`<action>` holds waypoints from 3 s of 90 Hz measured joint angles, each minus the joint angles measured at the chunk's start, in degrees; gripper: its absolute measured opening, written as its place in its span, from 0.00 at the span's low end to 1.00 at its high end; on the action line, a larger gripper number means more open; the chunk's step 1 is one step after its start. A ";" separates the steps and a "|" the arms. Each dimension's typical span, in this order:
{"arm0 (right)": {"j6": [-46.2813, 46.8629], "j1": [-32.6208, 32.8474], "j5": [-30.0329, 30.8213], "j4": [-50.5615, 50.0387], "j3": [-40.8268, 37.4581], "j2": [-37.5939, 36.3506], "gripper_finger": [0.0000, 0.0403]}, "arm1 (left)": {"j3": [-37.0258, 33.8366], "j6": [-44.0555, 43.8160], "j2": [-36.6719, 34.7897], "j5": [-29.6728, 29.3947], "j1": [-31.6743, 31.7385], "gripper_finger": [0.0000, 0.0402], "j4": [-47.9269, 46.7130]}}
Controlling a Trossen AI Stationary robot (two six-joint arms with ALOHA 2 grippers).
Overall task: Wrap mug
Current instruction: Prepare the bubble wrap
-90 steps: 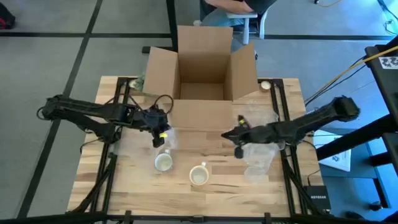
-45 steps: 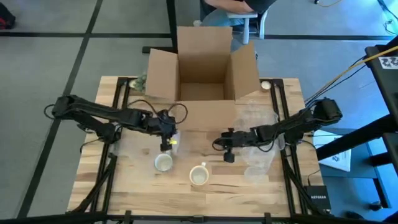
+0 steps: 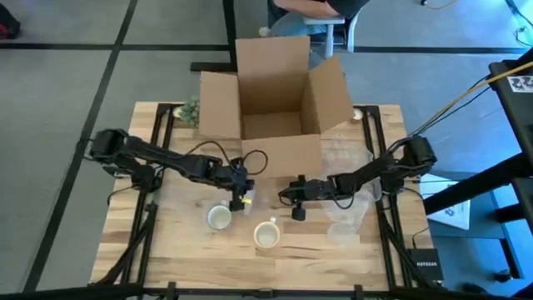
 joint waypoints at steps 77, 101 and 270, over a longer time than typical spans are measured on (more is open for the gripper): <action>2.50 -3.12 -4.26 -34.05 21.14 11.33 0.01 | 0.00 -2.78 -7.22 -0.25 -0.33 0.00 -10.47; 11.18 -0.96 -2.92 -48.79 21.11 7.28 0.01 | 0.00 -4.26 -12.57 -0.91 -0.34 0.00 -19.22; 36.77 11.24 10.70 -78.73 19.85 -14.42 0.07 | -24.35 -18.87 -22.81 6.58 4.19 0.33 -5.94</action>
